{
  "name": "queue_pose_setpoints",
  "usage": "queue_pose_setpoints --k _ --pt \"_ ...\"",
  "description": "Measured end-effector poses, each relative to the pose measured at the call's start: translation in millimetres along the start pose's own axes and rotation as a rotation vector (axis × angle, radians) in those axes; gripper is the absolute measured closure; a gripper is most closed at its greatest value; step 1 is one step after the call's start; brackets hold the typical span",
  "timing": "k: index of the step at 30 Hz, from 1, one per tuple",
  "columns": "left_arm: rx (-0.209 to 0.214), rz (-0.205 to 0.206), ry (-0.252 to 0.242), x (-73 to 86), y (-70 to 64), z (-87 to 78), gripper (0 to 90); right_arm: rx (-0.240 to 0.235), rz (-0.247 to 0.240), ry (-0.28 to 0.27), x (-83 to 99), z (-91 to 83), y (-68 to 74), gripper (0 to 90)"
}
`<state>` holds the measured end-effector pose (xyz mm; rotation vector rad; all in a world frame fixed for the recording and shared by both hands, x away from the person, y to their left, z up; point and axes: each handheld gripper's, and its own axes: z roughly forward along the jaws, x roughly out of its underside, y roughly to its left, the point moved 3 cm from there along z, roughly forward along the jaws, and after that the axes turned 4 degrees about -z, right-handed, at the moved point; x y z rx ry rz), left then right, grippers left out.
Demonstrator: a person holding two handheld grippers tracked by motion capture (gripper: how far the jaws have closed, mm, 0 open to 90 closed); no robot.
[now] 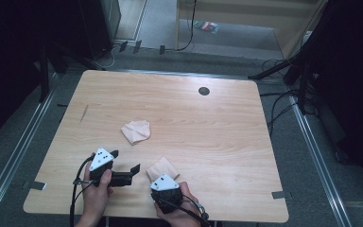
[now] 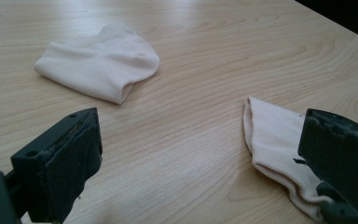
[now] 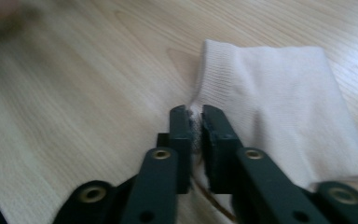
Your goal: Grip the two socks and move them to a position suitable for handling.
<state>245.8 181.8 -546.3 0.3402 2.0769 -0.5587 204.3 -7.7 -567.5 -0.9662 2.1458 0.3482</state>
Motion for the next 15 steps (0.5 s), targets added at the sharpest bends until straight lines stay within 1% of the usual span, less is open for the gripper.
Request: queue_pose_setpoints --k 3,4,5,6,7,8,9,11,12,14,15 --pt "0.004 -0.003 0.001 0.1 -1.0 0.5 0.0 -0.027 0.069 -0.011 -3.1 -3.5 -7.9 87.6" --pt "0.004 -0.003 0.001 0.1 -1.0 0.5 0.0 -0.027 0.069 -0.011 -3.1 -3.5 -7.9 87.6" --pt "0.009 -0.002 0.000 0.1 -2.4 0.9 0.0 -0.031 0.097 -0.046 -8.4 -12.0 -13.8 87.8" --pt "0.011 0.001 0.001 0.2 -3.1 1.1 0.0 -0.032 0.107 -0.059 -10.5 -15.2 -15.4 87.8" --pt "0.011 0.001 0.001 0.2 -3.1 1.1 0.0 -0.032 0.107 -0.059 -10.5 -15.2 -15.4 87.8" --pt "0.014 0.000 0.001 0.3 -3.9 1.5 0.0 -0.031 0.116 -0.078 -13.9 -20.6 -18.5 87.8" --pt "0.015 0.000 0.002 0.5 -5.1 1.9 0.0 -0.044 0.140 -0.103 -19.2 -28.9 -22.6 87.8" --pt "0.021 0.008 0.006 0.7 -5.9 2.3 0.0 -0.047 0.145 -0.112 -20.9 -31.7 -24.5 87.8" --pt "0.023 0.009 0.007 1.1 -7.2 2.9 0.0 -0.048 0.167 -0.138 -25.4 -39.8 -29.5 87.8" --pt "0.021 0.013 0.011 1.5 -9.3 4.0 0.0 -0.045 0.176 -0.156 -28.1 -45.2 -33.7 87.8" --pt "0.006 0.016 0.023 2.6 -12.1 6.6 0.0 -0.045 0.186 -0.164 -29.4 -48.0 -36.0 87.8"
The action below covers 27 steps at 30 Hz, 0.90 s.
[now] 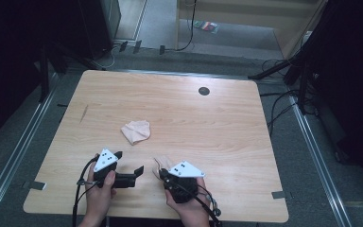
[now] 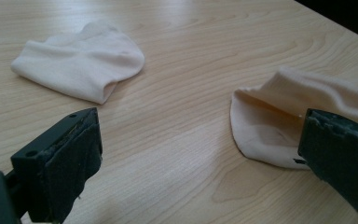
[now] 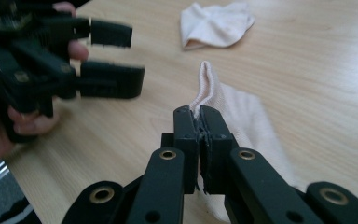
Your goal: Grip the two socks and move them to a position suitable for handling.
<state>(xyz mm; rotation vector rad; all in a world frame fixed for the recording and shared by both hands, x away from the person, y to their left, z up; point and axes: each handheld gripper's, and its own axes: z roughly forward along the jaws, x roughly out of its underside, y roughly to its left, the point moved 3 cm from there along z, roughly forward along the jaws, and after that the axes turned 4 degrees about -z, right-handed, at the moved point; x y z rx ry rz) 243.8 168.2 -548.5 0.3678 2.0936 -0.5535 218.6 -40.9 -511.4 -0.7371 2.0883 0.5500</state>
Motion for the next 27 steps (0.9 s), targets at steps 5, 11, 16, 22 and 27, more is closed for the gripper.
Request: queue_pose_setpoints --k 5,11,16,22,27 --pt "0.012 -0.003 0.047 3.2 -9.7 11.3 0.0 -0.001 0.045 -0.020 -6.1 -7.0 -10.8 87.8" --pt "0.028 -0.019 0.060 1.9 -25.3 21.0 14.6 0.001 0.076 -0.036 -8.9 -11.6 -20.6 87.8" --pt "0.045 0.021 0.094 0.9 -45.0 32.9 34.5 0.007 0.091 -0.038 -9.0 -13.6 -26.4 87.8" --pt "0.015 0.072 0.157 6.5 -57.4 46.3 44.3 0.017 0.097 -0.045 -9.4 -15.7 -30.7 87.8" --pt "-0.005 0.092 0.191 10.6 -60.3 51.4 51.3 0.018 0.102 -0.044 -9.0 -15.6 -32.6 87.7"
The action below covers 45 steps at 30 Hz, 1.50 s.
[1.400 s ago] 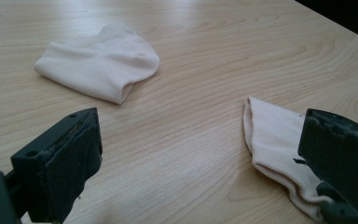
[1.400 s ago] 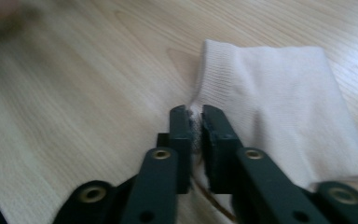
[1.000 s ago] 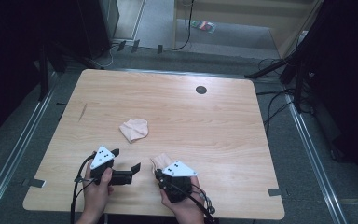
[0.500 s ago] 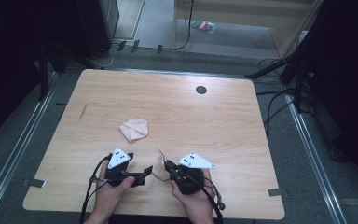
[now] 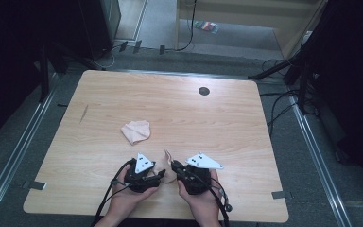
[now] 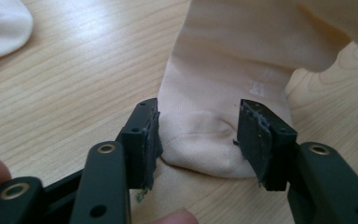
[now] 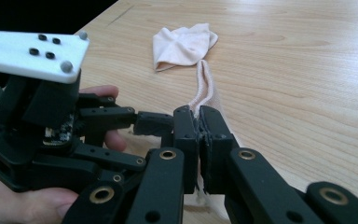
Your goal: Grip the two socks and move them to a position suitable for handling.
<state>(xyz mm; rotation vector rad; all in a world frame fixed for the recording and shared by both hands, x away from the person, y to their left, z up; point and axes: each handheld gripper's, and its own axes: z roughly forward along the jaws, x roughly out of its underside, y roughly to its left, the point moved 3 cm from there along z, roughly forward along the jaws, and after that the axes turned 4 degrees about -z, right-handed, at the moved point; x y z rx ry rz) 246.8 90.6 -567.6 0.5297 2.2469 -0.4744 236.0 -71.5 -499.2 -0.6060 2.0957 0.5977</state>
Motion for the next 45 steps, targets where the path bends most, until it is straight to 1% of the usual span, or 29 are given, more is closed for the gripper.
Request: queue_pose_setpoints --k 1,2,4,6,7,8,9,10,11,13,14,15,16,18,20,22,23,24,28,30,32,34,37,38,39,40,42,43,45 --pt "-0.007 0.001 0.003 0.1 -0.2 0.7 51.3 0.001 0.003 0.000 -0.1 -0.3 -0.1 87.7" --pt "-0.015 0.005 0.010 0.4 0.1 1.2 56.8 0.003 0.004 -0.002 -0.3 -0.9 -0.7 87.8" --pt "-0.030 0.016 0.012 0.9 0.7 1.5 58.4 0.004 0.006 -0.003 -0.4 -1.1 -1.0 87.7" --pt "-0.051 0.029 0.010 1.1 0.9 1.5 64.4 0.006 0.005 -0.006 -0.7 -1.8 -1.9 87.8" --pt "-0.052 0.033 0.008 1.3 1.4 1.4 67.0 0.006 0.007 -0.006 -0.7 -2.0 -1.9 87.7" --pt "-0.038 0.027 0.012 1.2 2.5 1.0 72.0 0.006 0.005 -0.008 -0.8 -2.2 -2.3 87.7" --pt "-0.019 0.017 0.017 1.0 4.8 0.7 82.9 0.007 0.005 -0.011 -0.9 -2.7 -2.6 87.7" --pt "-0.007 0.007 0.018 1.1 6.5 0.3 85.6 0.008 0.004 -0.012 -0.8 -2.8 -2.5 87.8" --pt "-0.007 0.007 0.018 1.1 6.5 0.3 86.9 0.008 0.004 -0.012 -0.8 -2.8 -2.5 87.8" --pt "0.009 0.001 0.001 1.7 9.3 -0.7 88.0 0.015 -0.001 -0.017 -0.6 -3.6 -2.3 87.8" --pt "0.017 -0.003 -0.016 1.8 9.7 -2.2 88.2 0.018 -0.002 -0.019 -0.9 -4.3 -2.4 87.8" --pt "0.017 -0.003 -0.016 1.8 9.7 -2.2 88.3 0.018 -0.002 -0.019 -0.9 -4.3 -2.4 87.8" --pt "0.010 0.012 -0.029 1.7 10.1 -4.6 88.3 0.021 -0.005 -0.023 -1.2 -4.8 -2.8 87.8" --pt "0.022 0.017 -0.043 0.9 10.9 -8.9 88.6 0.023 -0.002 -0.032 -2.5 -7.0 -4.5 87.8" --pt "0.017 0.024 -0.064 -0.7 12.2 -14.6 88.7 0.028 0.006 -0.042 -3.7 -9.3 -7.4 87.8" --pt "0.018 0.037 -0.071 -2.2 14.2 -20.9 88.8 0.034 0.014 -0.048 -4.6 -11.7 -10.4 87.8" --pt "0.012 0.044 -0.082 -2.8 16.7 -27.2 88.8 0.038 0.023 -0.057 -5.2 -13.9 -12.6 87.8" --pt "0.012 0.044 -0.082 -2.8 16.7 -27.2 88.9 0.038 0.023 -0.057 -5.2 -13.9 -12.6 87.8" --pt "0.010 0.055 -0.100 -2.0 25.3 -42.2 89.0 0.037 0.032 -0.058 -4.4 -17.6 -15.2 87.8" --pt "0.008 0.051 -0.106 -0.8 29.0 -48.2 89.1 0.032 0.043 -0.055 -1.5 -20.7 -18.7 87.7" --pt "0.012 0.053 -0.110 -0.1 32.4 -53.9 89.1 0.032 0.045 -0.054 -0.4 -21.1 -19.8 87.8" --pt "0.015 0.059 -0.116 -0.4 35.8 -59.1 89.1 0.036 0.067 -0.045 3.8 -22.2 -22.5 87.8" --pt "0.033 0.062 -0.114 -0.9 40.3 -65.2 89.2 0.033 0.081 -0.026 9.4 -21.8 -26.2 87.8" --pt "0.045 0.061 -0.103 -0.5 41.4 -66.7 89.2 0.031 0.087 -0.019 11.2 -21.8 -27.6 87.8" --pt "0.081 0.055 -0.087 0.9 43.1 -70.0 89.2 0.024 0.103 -0.007 13.8 -22.8 -30.8 87.8" --pt "0.081 0.055 -0.087 0.9 43.1 -70.0 89.2 0.024 0.103 -0.007 13.8 -22.8 -30.8 87.8" --pt "0.128 0.052 -0.076 1.9 42.8 -74.5 89.2 0.013 0.122 -0.005 14.3 -27.5 -33.1 87.8" --pt "0.154 0.079 -0.059 1.7 40.5 -77.7 89.2 0.014 0.119 -0.007 14.6 -29.4 -33.0 87.8" --pt "0.168 0.108 -0.036 2.4 38.4 -77.7 89.2 0.012 0.117 0.000 16.9 -32.0 -32.2 87.8"
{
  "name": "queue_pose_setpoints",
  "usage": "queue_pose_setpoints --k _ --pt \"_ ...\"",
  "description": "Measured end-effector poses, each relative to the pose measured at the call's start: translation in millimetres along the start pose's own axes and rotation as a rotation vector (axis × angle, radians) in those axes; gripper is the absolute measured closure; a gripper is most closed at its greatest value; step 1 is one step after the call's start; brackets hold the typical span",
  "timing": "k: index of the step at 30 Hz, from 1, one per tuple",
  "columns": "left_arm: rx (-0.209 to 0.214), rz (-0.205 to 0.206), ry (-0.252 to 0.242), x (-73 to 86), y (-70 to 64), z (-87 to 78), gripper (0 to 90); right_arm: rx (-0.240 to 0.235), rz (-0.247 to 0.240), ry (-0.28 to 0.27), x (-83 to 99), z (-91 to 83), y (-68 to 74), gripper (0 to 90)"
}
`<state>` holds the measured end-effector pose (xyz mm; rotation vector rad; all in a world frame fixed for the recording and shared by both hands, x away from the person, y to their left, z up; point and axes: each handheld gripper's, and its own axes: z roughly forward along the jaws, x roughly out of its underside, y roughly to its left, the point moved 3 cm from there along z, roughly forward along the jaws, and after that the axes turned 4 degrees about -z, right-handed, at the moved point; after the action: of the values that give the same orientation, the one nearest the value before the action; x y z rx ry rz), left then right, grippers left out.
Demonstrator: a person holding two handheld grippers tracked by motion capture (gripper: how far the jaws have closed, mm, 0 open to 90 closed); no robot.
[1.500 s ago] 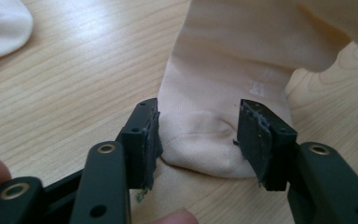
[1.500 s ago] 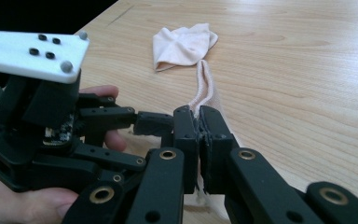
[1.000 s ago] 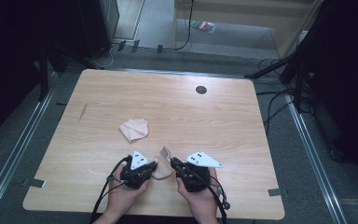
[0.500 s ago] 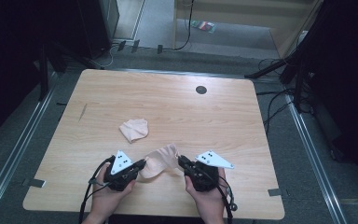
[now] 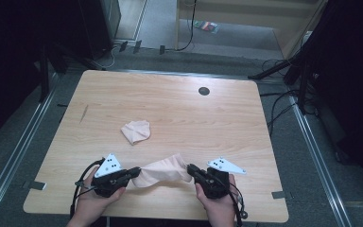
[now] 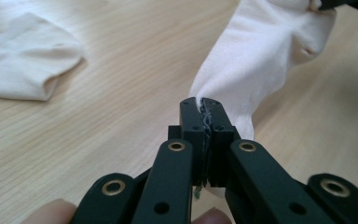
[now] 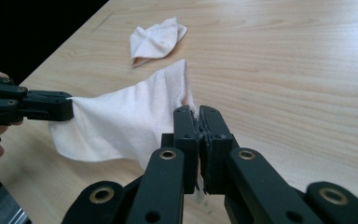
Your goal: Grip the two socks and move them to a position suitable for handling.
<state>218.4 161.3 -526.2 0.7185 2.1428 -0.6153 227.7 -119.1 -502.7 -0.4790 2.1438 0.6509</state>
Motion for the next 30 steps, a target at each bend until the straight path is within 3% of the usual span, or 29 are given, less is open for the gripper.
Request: queue_pose_setpoints --k 3,5,9,12,13,14,16,17,21,24,26,29,30 --pt "0.017 0.012 0.035 2.9 0.5 5.1 89.1 0.012 -0.005 0.031 9.3 1.9 -3.1 87.8" --pt "0.039 0.009 0.059 10.0 3.4 16.9 89.0 0.022 0.002 0.054 16.2 7.5 -7.8 87.8" --pt "0.025 0.016 0.077 15.2 5.8 26.3 88.3 0.036 0.019 0.082 22.9 19.2 -15.3 87.8" --pt "0.028 -0.026 0.098 17.2 11.3 33.6 83.2 0.042 0.018 0.090 24.0 23.4 -17.9 86.6" --pt "-0.010 -0.070 0.086 16.1 16.7 32.2 59.8 0.069 0.016 0.079 25.8 26.4 -22.0 75.9" --pt "-0.010 -0.070 0.086 16.1 16.7 32.2 57.6 0.069 0.016 0.079 25.8 26.4 -22.0 75.9" --pt "-0.016 -0.104 0.030 13.2 23.6 19.0 56.4 0.109 0.004 0.032 23.5 18.9 -27.2 66.4" --pt "-0.013 -0.113 0.015 12.8 25.3 14.3 58.0 0.108 0.003 0.022 22.5 16.1 -28.2 66.3" --pt "0.006 -0.132 0.011 14.2 23.2 11.7 62.6 0.106 -0.004 0.018 20.9 9.9 -31.6 65.8" --pt "0.022 -0.120 0.036 17.4 12.3 19.6 62.6 0.091 -0.002 0.059 24.8 14.9 -32.2 63.7" --pt "0.023 -0.088 0.061 20.5 2.1 26.7 63.2 0.096 -0.015 0.102 29.6 20.4 -29.5 64.0" --pt "-0.021 -0.005 0.103 26.3 -9.8 36.5 74.1 0.135 -0.059 0.148 35.7 29.7 -27.0 65.8" --pt "-0.021 -0.005 0.103 26.3 -9.8 36.5 76.2 0.141 -0.060 0.153 36.4 31.7 -26.9 66.7"
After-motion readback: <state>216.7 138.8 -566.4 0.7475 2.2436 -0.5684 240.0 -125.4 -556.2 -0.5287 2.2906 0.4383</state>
